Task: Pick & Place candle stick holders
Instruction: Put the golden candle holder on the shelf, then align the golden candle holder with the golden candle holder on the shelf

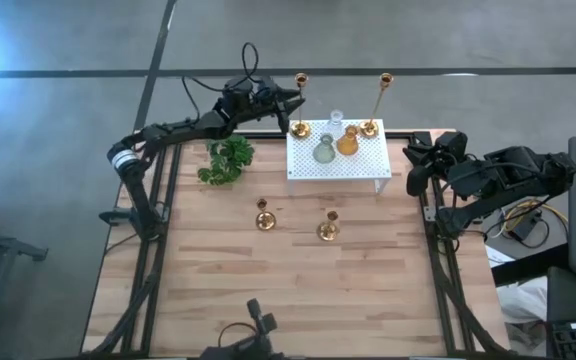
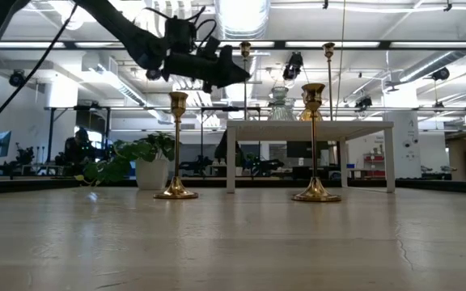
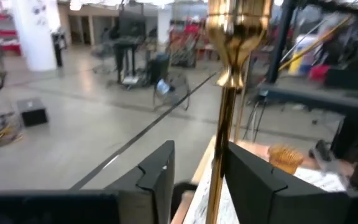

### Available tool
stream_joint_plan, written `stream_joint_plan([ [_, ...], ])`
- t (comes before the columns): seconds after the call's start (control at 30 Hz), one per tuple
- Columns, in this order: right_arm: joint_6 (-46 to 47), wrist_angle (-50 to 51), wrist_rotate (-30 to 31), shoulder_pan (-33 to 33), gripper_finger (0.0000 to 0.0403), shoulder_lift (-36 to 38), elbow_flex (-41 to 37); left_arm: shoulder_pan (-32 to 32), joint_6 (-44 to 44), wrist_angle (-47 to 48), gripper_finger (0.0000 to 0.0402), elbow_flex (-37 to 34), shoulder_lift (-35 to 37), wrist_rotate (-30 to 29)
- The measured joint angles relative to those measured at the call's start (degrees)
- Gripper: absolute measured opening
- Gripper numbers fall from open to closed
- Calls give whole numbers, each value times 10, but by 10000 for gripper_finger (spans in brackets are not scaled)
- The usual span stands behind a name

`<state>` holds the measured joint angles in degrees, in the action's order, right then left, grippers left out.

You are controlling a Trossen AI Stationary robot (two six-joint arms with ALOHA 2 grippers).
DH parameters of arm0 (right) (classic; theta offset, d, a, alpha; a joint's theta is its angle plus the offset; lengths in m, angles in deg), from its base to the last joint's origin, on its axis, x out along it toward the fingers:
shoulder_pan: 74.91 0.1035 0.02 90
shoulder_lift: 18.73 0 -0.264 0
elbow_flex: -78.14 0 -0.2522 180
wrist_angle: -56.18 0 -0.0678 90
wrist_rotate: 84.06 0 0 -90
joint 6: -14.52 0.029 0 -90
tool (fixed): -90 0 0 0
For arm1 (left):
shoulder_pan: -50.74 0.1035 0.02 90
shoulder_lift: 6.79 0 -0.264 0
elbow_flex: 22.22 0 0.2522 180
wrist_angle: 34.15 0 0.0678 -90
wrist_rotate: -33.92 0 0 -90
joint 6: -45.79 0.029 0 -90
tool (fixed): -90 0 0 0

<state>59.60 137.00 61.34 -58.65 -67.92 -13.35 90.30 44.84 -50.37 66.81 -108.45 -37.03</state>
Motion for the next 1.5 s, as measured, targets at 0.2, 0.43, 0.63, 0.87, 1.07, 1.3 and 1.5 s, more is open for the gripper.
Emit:
stream_joint_plan([
  [0.2,-3,0,-2,0,52,0,0,1,60,164,155,0,58,-53],
  [0.43,-5,-1,-6,0,52,0,0,1,71,222,156,0,105,-43],
  [0.63,-3,-2,-21,0,52,-1,0,2,80,369,154,-1,154,-20],
  [0.87,-5,-2,-19,0,52,0,0,1,99,569,154,-6,253,-20],
  [1.07,-7,-1,-18,0,52,1,0,-21,73,650,154,-6,351,-20],
  [1.3,-3,-1,-17,0,52,-1,0,-103,16,726,154,-19,432,-52],
  [1.5,-1,-8,-17,0,52,-4,0,-268,-77,734,154,-114,461,-139],
])
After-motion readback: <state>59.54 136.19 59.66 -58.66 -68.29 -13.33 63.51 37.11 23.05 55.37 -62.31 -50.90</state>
